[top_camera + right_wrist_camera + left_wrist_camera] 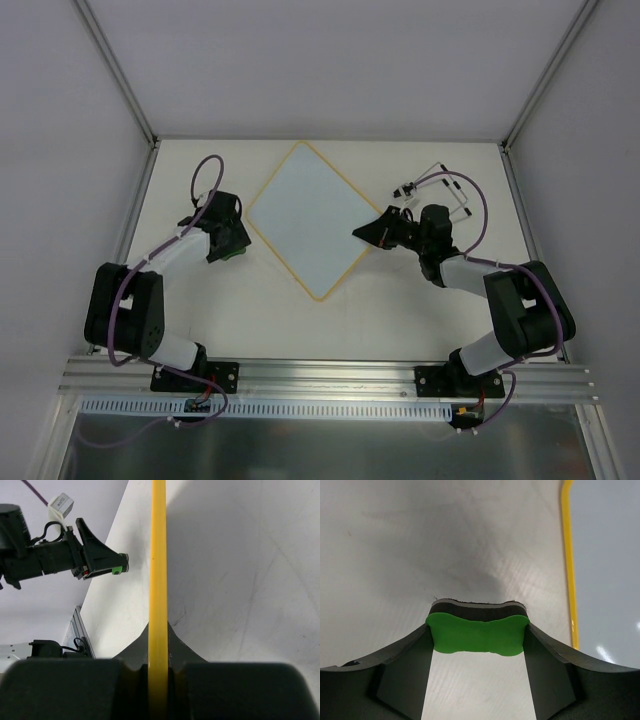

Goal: Erase the whiteboard

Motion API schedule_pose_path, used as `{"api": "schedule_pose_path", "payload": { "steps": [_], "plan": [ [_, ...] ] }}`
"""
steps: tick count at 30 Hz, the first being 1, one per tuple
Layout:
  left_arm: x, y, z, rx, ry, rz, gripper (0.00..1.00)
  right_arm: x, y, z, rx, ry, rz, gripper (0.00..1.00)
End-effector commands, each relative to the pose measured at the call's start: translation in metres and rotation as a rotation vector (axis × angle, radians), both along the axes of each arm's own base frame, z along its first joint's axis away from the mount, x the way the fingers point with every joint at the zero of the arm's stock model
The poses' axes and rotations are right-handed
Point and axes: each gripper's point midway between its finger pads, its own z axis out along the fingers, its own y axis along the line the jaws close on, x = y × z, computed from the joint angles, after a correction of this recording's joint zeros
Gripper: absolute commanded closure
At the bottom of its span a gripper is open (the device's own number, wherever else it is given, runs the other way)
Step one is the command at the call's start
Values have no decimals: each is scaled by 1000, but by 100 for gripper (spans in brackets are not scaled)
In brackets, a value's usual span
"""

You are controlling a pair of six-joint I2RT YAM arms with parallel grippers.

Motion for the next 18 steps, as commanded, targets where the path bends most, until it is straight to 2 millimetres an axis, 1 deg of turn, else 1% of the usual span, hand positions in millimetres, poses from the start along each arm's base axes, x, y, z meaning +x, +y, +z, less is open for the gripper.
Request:
{"api": "schedule_pose_path", "payload": {
  "steps": [1, 4, 6, 7, 9, 10, 11, 12, 13, 15, 16, 18],
  "plan": [
    [7, 21, -6, 101, 86, -27, 90, 19, -4, 26, -35, -198, -13, 100],
    [14, 28, -12, 117, 120, -27, 82, 19, -5, 29, -33, -206, -15, 100],
    [15, 28, -15, 112, 143, -39, 76, 20, -5, 30, -34, -208, -16, 100],
    [18, 26, -13, 106, 140, -44, 61, 19, -5, 31, -33, -212, -15, 100],
    [17, 24, -8, 92, 148, -54, 37, 19, -5, 31, -32, -209, -15, 100],
    [19, 23, 2, 83, 121, -52, 26, 19, -5, 34, -31, -215, -17, 100],
    [19, 22, 9, 77, 105, -55, 8, 19, -5, 34, -31, -214, -17, 100],
    [18, 20, 14, 68, 96, -63, 2, 19, -5, 35, -32, -216, -15, 100],
    [18, 19, 29, 58, 53, -68, 1, 20, -6, 39, -31, -226, -17, 100],
    [16, 19, 43, 54, 13, -78, 1, 20, -5, 41, -34, -221, -14, 100],
    [13, 19, 56, 48, -24, -81, 1, 23, -6, 46, -35, -234, -17, 100],
    [9, 19, 69, 42, -62, -88, 1, 24, -7, 51, -35, -243, -23, 100]
  ]
}}
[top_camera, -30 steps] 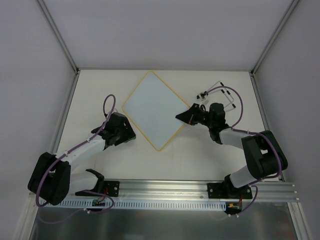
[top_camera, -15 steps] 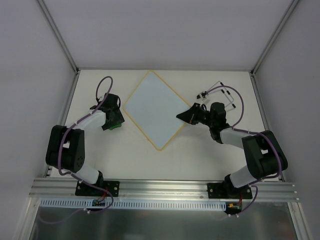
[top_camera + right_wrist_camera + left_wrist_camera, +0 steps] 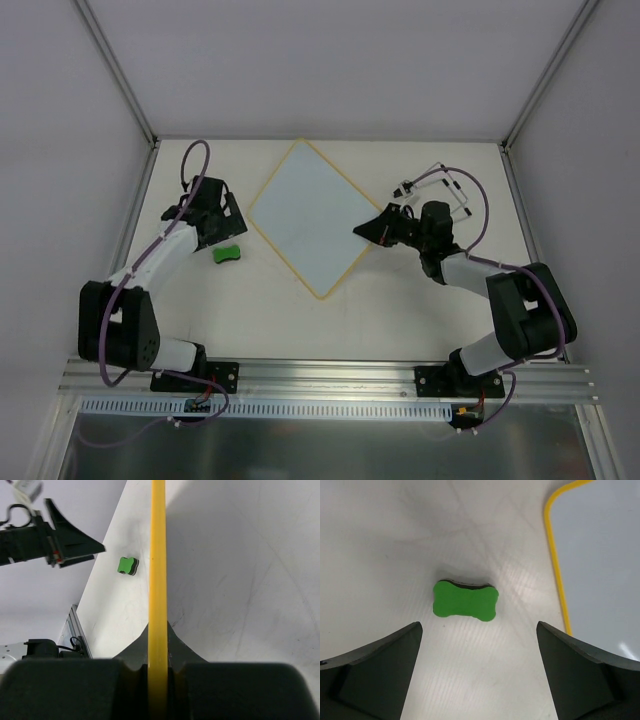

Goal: Erase the whiteboard

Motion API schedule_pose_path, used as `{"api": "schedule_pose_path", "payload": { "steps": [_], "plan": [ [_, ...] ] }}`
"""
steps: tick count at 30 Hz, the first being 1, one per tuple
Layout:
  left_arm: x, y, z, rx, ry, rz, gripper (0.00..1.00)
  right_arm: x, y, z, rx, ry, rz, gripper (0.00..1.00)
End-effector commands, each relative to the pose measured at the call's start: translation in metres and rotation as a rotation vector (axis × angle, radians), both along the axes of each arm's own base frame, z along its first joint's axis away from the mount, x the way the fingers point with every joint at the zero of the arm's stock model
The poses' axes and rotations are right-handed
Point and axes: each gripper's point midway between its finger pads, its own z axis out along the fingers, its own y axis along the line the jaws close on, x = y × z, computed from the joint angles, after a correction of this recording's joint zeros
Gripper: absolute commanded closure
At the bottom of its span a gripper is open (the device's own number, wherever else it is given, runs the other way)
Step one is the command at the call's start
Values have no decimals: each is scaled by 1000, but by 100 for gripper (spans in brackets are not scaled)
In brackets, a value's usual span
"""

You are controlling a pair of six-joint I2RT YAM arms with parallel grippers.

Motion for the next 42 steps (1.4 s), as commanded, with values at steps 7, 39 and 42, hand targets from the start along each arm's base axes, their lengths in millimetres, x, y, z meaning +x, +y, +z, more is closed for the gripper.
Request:
{"api": "schedule_pose_path", "payload": {
  "steps": [7, 39, 42],
  "plan": [
    [-31, -5, 81, -59, -233, -100, 1, 37, -21, 88, -11, -300, -69, 100],
    [-91, 16, 87, 10, -339, -128, 1, 78, -278, 194, -48, -454, -233, 100],
    [-89, 17, 88, 21, -334, -133, 1, 75, -294, 183, -55, -437, -271, 100]
  ]
}}
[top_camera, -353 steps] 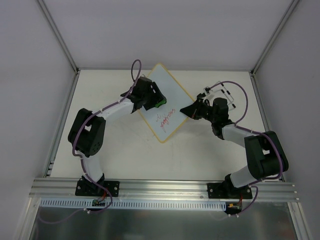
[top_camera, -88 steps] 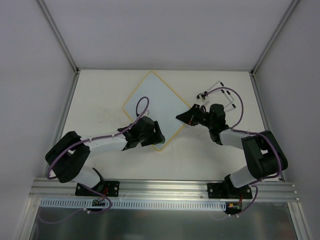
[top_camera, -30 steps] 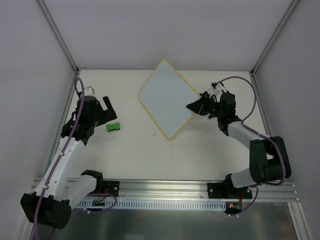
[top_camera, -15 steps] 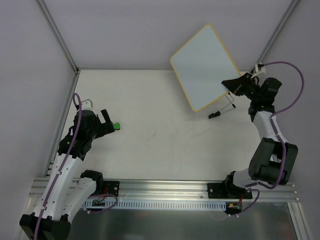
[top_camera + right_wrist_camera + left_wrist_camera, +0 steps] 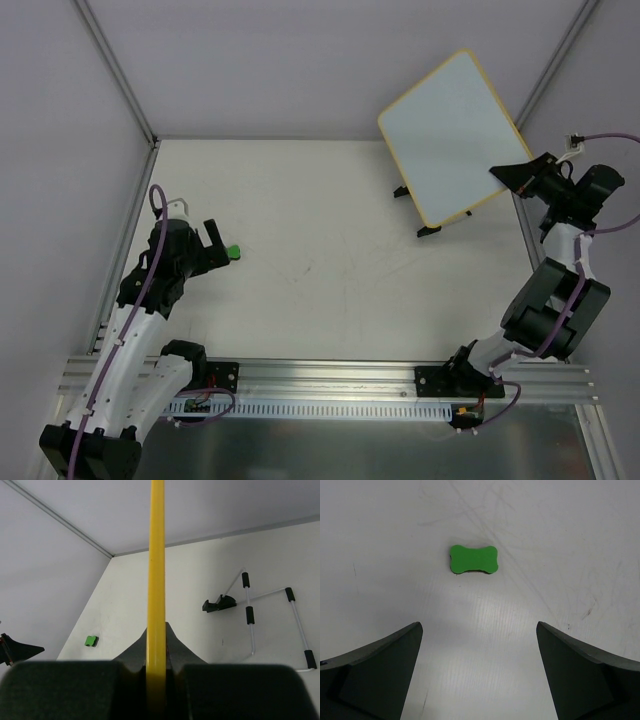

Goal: Erase the whiteboard

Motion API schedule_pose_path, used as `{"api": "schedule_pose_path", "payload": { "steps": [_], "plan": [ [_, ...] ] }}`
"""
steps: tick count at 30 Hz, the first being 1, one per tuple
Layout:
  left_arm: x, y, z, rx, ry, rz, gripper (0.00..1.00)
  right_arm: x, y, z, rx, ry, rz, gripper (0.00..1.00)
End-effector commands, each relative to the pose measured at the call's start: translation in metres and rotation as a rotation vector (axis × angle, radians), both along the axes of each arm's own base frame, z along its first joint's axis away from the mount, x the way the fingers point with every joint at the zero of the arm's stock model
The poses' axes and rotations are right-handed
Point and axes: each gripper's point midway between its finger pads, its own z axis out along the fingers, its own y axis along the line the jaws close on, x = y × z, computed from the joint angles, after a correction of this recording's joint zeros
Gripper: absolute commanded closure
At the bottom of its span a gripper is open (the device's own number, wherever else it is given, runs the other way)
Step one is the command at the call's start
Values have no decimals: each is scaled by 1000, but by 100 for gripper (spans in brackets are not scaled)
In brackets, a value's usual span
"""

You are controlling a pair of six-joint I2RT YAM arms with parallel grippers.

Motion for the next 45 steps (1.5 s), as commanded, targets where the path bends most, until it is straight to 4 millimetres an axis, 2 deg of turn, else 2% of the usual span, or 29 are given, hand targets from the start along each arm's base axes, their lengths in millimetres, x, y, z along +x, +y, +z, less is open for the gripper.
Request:
{"api": "schedule_pose_path", "payload": {
  "steps": [1, 6, 11, 13, 14, 15, 16, 18, 30, 33, 38, 45],
  "plan": [
    [2, 6, 7, 45, -4, 0, 1, -14, -7, 39, -95, -157, 49, 100],
    [4, 8, 6, 69, 4, -8, 1, -16, -24, 28, -94, -137, 22, 100],
    [4, 9, 3, 78, 16, -12, 1, -15, -31, 13, -100, -111, 27, 100],
    [4, 9, 3, 81, 18, -11, 1, -15, -34, 2, -125, -92, 14, 100],
    [4, 10, 3, 84, 16, -10, 1, -15, -39, -12, -183, -61, -1, 100],
    [4, 10, 3, 85, 18, -11, 1, -16, -38, -12, -184, -62, -1, 100],
    [4, 10, 3, 88, 19, -10, 1, -21, -37, -25, -168, 13, -4, 100],
    [4, 11, 2, 90, 22, -10, 1, -19, -42, -29, -213, 3, -13, 100],
    [5, 12, -8, 101, 60, -3, 1, -13, -51, -41, -212, 13, -13, 100],
    [5, 12, -11, 103, 69, 0, 1, -11, -51, -38, -205, 6, -4, 100],
    [6, 11, -13, 97, 82, -3, 1, -9, -53, -21, -239, -31, -18, 100],
    [6, 11, -14, 96, 85, -3, 1, -4, -56, -17, -241, -39, -15, 100]
  ]
}}
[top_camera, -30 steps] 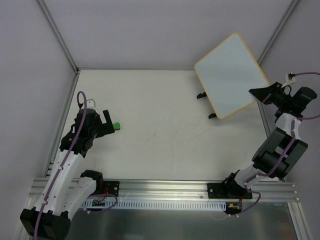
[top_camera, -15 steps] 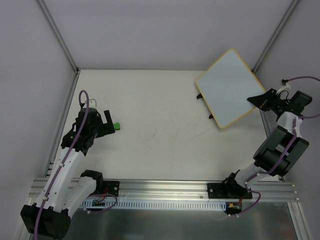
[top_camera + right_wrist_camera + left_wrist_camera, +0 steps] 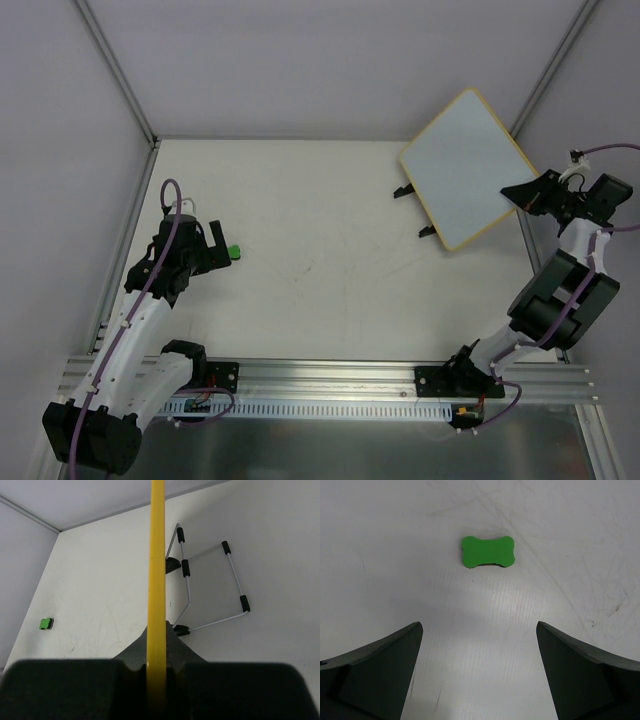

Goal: Erase the whiteboard

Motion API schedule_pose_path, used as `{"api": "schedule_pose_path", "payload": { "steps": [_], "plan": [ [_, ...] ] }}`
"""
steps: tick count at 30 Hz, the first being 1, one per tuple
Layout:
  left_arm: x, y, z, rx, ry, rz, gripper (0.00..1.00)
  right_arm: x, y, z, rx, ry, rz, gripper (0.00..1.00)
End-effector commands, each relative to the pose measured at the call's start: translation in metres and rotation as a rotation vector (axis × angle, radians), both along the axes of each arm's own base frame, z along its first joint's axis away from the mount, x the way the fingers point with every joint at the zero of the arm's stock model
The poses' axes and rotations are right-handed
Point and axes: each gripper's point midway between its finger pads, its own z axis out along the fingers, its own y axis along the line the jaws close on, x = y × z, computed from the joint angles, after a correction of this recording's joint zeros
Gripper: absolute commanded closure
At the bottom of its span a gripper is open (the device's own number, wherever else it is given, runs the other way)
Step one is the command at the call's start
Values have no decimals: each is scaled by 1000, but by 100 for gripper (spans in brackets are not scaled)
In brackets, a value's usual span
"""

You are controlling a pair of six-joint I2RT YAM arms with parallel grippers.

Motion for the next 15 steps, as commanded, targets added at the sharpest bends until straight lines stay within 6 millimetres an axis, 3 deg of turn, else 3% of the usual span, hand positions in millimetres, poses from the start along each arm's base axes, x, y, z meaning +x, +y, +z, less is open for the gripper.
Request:
{"api": "schedule_pose_path", "payload": {
  "steps": [1, 8, 15],
  "plan": [
    [2, 5, 8, 22, -15, 14, 1, 7, -3, 49, -81, -175, 73, 100],
    [0, 5, 6, 19, -11, 13, 1, 9, 3, 21, -41, -135, 109, 100],
    [0, 4, 6, 16, -12, 10, 1, 10, 6, 7, -45, -125, 125, 100]
  ]
}}
